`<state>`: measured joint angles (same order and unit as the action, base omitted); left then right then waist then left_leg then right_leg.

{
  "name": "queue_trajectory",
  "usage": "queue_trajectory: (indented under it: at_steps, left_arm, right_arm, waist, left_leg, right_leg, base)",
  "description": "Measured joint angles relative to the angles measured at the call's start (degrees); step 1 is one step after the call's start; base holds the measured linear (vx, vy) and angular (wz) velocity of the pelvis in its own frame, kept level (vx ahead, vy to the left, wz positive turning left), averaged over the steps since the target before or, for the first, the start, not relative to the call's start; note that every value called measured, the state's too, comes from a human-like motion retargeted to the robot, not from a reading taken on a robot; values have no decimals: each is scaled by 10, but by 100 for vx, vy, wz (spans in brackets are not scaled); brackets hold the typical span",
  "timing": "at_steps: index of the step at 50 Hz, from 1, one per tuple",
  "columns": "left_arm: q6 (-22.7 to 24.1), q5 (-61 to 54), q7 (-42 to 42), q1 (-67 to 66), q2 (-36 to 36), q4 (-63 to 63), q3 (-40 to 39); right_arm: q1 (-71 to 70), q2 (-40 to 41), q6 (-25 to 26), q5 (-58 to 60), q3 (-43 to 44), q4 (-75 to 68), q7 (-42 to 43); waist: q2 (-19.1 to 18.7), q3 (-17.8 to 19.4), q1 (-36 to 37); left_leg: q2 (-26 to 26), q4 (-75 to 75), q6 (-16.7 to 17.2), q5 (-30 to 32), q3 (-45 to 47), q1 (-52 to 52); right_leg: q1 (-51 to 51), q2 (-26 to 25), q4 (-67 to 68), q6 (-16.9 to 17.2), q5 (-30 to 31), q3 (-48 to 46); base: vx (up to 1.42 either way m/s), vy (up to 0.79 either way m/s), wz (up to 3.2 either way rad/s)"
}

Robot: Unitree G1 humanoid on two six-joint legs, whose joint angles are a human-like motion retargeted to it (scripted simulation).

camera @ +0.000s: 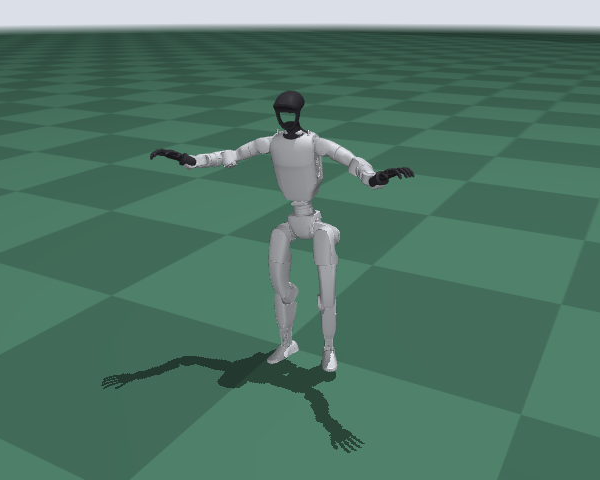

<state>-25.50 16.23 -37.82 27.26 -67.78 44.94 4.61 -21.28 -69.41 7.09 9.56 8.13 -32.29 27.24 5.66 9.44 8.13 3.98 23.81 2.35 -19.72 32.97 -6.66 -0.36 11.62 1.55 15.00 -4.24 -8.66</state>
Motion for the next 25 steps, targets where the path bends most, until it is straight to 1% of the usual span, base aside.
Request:
queue_trajectory:
  at_steps: [2, 4, 7, 8, 10, 11, 12, 13, 14, 17, 19, 22, 25]
  left_arm:
    - [-21, 8, 21, 1, 0, -1, 2]
    - [-31, 15, 36, -1, 2, -1, 2]
    - [-48, 18, 52, -4, 6, -2, -1]
    - [-42, 21, 51, -6, 7, -4, -1]
    - [-64, 12, 55, -6, 12, -6, -6]
    - [-87, 1, 63, -4, 16, -8, -10]
    - [-108, -16, 64, -1, 20, -13, -15]
    - [-126, -47, 48, 6, 25, -20, -23]
    - [-115, -73, 24, 9, 29, -28, -27]
    - [-39, -142, -56, 16, 35, -43, -31]
    - [-15, -169, -80, 22, 35, -44, -29]
    - [-7, -167, -75, 28, 31, -39, -20]
    - [-22, -154, -48, 29, 26, -33, -13]
  right_arm:
    - [9, 3, 10, -1, 7, 3, -12]
    - [19, 8, 14, -2, 14, 5, -22]
    - [32, 18, 19, -5, 25, 9, -37]
    - [36, 19, 16, -4, 27, 11, -36]
    - [42, 26, 30, -2, 34, 12, -53]
    - [44, 29, 43, -3, 39, 13, -69]
    - [45, 31, 58, 0, 45, 13, -83]
    - [44, 34, 79, 14, 53, 13, -95]
    - [46, 35, 78, 17, 60, 15, -89]
    - [52, 38, 51, 16, 73, 16, -50]
    - [52, 42, 48, 24, 75, 12, -42]
    - [47, 48, 44, 29, 69, 6, -41]
    - [42, 52, 47, 26, 59, 3, -50]
  waist:
    - [3, -5, -10]
    - [5, -12, -21]
    - [2, -22, -39]
    - [2, -26, -46]
    - [1, -31, -54]
    - [0, -32, -57]
    - [-2, -31, -59]
    - [-4, -26, -57]
    - [-7, -24, -61]
    - [-17, -20, -80]
    - [-22, -15, -86]
    - [-25, -5, -84]
    - [-25, 4, -72]
  left_leg:
    - [2, 72, -11, -28, -32, 4]
    - [1, 126, -18, -45, -59, 17]
    - [-4, 165, -20, -48, -98, 49]
    - [-10, 165, -17, -42, -113, 61]
    - [-30, 115, -20, -22, -148, 99]
    - [-39, 82, -18, -13, -164, 117]
    - [-50, 32, -18, -2, -180, 141]
    - [-63, -51, -21, 11, -198, 177]
    - [-67, -97, -17, 12, -209, 193]
    - [-65, -179, 4, 2, -217, 203]
    - [-62, -231, 14, 12, -208, 207]
    - [-57, -276, 23, 34, -191, 204]
    - [-53, -288, 23, 52, -174, 191]
  right_leg:
    - [-11, 5, 5, 0, 6, -5]
    - [-21, 8, 7, 0, 14, -9]
    - [-33, 8, 9, -9, 25, -24]
    - [-38, 9, 5, -4, 34, -24]
    - [-48, 7, -8, -10, 55, -26]
    - [-54, 6, -11, -11, 63, -31]
    - [-59, 3, -22, -12, 77, -32]
    - [-58, -3, -48, -12, 102, -27]
    - [-63, -5, -55, -10, 114, -30]
    - [-90, -12, -61, -3, 128, -45]
    - [-106, -21, -66, -1, 113, -50]
    - [-120, -29, -66, -2, 80, -79]
    - [-110, -33, -66, -14, 85, -111]
  base:
    - [-35, 3, 37]
    - [-34, 5, 31]
    - [-36, 9, 32]
    - [-39, 11, 31]
    - [-41, 13, 19]
    - [-45, 17, 9]
    - [-48, 18, -4]
    - [-50, 19, 0]
    - [-52, 20, 17]
    - [-55, 19, 35]
    - [-56, 14, 11]
    - [-54, 11, -20]
    - [-50, 8, -46]
